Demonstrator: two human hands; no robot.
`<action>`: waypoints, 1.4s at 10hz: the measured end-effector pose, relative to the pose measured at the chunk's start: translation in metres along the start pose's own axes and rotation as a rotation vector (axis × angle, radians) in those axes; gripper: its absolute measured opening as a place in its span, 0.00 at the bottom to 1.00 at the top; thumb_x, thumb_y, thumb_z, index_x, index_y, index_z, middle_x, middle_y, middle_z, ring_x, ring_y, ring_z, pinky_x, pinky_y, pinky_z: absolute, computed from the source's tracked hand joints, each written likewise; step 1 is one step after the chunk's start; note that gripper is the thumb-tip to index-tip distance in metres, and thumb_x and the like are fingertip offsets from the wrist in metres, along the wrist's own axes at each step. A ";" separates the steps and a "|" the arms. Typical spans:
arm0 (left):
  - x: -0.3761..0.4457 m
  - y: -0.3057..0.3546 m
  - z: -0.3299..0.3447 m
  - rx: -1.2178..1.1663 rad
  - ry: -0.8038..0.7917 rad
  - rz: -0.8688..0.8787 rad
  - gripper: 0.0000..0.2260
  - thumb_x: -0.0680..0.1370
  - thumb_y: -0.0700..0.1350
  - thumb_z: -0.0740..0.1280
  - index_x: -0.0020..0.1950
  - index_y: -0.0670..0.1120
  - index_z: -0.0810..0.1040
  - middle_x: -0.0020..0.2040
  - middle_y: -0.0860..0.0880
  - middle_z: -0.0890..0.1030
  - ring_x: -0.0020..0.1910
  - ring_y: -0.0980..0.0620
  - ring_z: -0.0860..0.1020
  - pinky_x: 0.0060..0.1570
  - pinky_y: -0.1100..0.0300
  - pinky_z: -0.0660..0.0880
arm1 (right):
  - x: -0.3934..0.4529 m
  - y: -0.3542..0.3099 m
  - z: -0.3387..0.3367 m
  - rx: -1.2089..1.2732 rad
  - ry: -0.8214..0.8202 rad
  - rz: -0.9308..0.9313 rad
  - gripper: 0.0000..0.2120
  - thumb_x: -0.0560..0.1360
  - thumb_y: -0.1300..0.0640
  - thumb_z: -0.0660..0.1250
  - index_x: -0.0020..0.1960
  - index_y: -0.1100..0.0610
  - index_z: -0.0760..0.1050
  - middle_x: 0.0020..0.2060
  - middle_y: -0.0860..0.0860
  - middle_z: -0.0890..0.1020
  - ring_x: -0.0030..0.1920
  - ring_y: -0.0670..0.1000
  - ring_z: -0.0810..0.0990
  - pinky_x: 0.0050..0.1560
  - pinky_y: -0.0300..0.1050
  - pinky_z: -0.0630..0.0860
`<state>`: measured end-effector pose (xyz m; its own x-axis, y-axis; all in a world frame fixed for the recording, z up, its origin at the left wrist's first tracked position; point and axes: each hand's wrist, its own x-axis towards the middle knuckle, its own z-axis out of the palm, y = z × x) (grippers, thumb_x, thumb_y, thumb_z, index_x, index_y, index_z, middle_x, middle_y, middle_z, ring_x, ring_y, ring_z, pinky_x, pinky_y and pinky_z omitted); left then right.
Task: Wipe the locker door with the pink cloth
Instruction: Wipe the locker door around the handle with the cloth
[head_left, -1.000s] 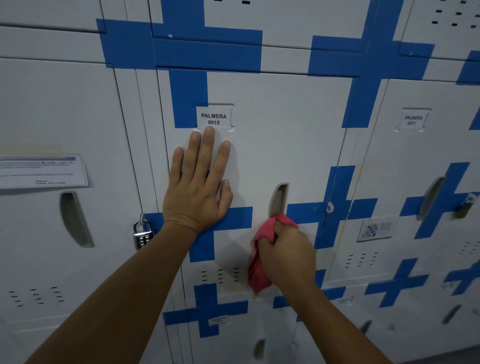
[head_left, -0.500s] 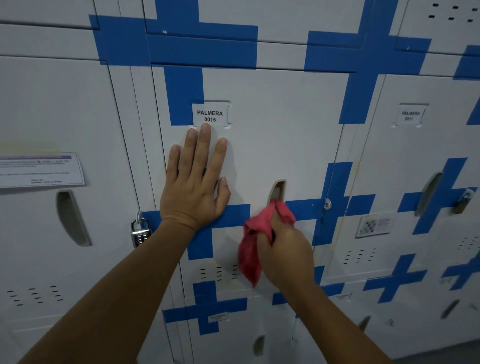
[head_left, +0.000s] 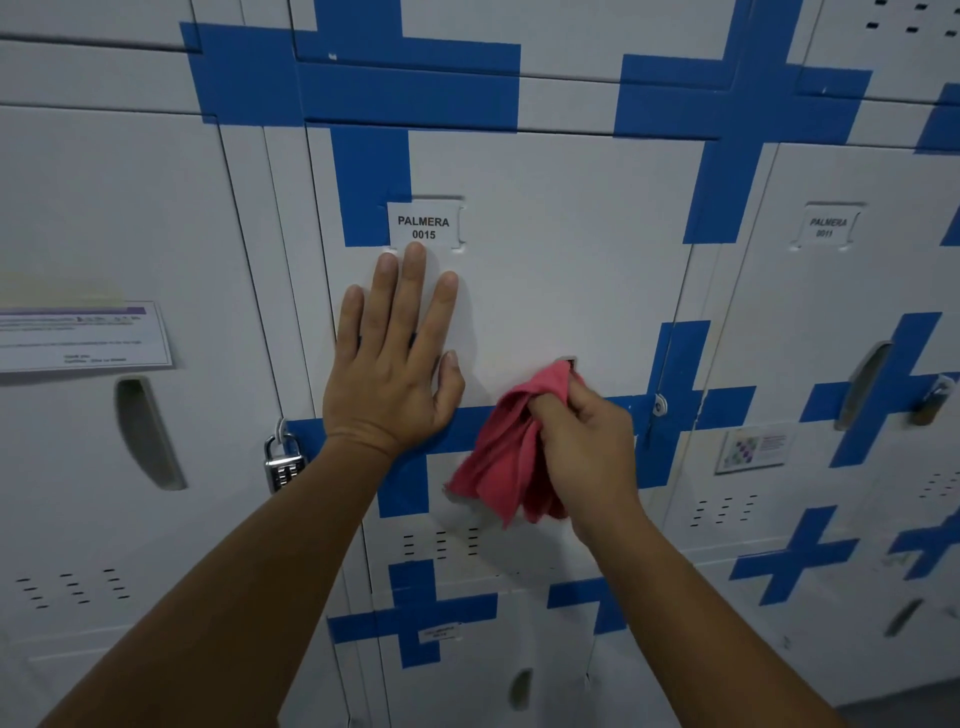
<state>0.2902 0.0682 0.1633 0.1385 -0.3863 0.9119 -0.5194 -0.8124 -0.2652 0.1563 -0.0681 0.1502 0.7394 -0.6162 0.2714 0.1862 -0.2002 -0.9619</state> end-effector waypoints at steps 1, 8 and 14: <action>0.000 0.000 0.000 -0.003 0.008 0.005 0.32 0.80 0.52 0.55 0.82 0.43 0.52 0.81 0.37 0.53 0.80 0.38 0.51 0.78 0.42 0.46 | 0.000 0.023 0.000 -0.342 -0.049 -0.126 0.07 0.80 0.51 0.63 0.51 0.52 0.78 0.36 0.47 0.80 0.37 0.47 0.81 0.38 0.39 0.80; -0.001 -0.001 0.002 0.031 0.048 0.012 0.30 0.81 0.52 0.54 0.82 0.43 0.55 0.80 0.37 0.55 0.80 0.37 0.54 0.78 0.44 0.45 | 0.011 0.034 0.008 -1.028 0.332 -0.424 0.60 0.65 0.41 0.78 0.82 0.53 0.42 0.79 0.60 0.34 0.78 0.63 0.34 0.73 0.60 0.44; -0.001 -0.002 0.002 0.035 0.024 0.010 0.31 0.81 0.52 0.55 0.82 0.43 0.53 0.81 0.38 0.55 0.80 0.38 0.53 0.78 0.43 0.47 | -0.009 0.103 0.002 -0.935 0.310 -0.536 0.32 0.77 0.53 0.66 0.77 0.57 0.56 0.77 0.62 0.58 0.74 0.65 0.64 0.71 0.61 0.65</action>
<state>0.2926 0.0695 0.1623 0.1131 -0.3839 0.9164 -0.4909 -0.8235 -0.2844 0.1704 -0.0819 0.0489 0.4922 -0.4160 0.7647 -0.2234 -0.9094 -0.3509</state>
